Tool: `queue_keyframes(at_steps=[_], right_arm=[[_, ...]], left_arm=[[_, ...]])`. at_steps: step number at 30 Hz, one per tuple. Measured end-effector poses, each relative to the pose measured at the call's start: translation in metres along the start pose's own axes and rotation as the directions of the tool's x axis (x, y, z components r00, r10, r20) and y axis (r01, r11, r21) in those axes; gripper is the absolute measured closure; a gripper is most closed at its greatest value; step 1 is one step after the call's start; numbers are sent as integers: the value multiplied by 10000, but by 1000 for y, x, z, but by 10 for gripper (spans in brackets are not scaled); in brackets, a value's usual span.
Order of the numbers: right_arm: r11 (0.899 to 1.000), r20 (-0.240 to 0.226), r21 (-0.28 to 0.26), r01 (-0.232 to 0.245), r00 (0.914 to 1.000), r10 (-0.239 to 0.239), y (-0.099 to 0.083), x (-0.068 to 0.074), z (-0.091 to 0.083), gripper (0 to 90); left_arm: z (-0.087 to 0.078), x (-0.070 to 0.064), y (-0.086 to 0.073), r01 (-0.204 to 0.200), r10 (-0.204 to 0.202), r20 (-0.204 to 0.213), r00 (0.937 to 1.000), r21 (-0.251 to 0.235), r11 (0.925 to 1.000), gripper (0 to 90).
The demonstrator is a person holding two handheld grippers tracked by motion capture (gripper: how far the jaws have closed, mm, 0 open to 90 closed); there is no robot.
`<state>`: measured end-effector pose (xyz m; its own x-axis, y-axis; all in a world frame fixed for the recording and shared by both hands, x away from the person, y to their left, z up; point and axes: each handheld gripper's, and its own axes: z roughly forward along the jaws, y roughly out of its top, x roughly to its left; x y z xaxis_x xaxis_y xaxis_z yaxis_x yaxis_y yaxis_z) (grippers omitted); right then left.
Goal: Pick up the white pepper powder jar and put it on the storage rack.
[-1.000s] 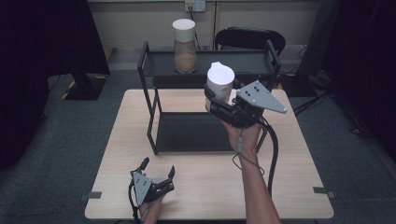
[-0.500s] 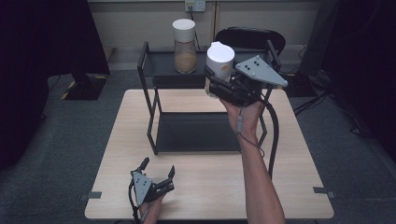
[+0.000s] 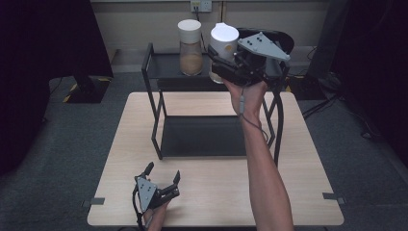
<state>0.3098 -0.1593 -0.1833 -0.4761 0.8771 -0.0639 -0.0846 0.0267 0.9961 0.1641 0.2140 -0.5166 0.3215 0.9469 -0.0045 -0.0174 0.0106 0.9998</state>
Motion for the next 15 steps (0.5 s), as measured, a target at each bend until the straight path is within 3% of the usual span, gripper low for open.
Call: queue_keyframes(at_steps=[3,15], right_arm=[[9998,113,81,159,9998,-159,5,3,7,306],[9992,628,334,-204,9979,182,2,-5,35,306]], left_arm=[[0,0,0,16,-16,3,10000,-3,10000,37],[0,0,0,18,-18,0,10000,-7,10000,38]])
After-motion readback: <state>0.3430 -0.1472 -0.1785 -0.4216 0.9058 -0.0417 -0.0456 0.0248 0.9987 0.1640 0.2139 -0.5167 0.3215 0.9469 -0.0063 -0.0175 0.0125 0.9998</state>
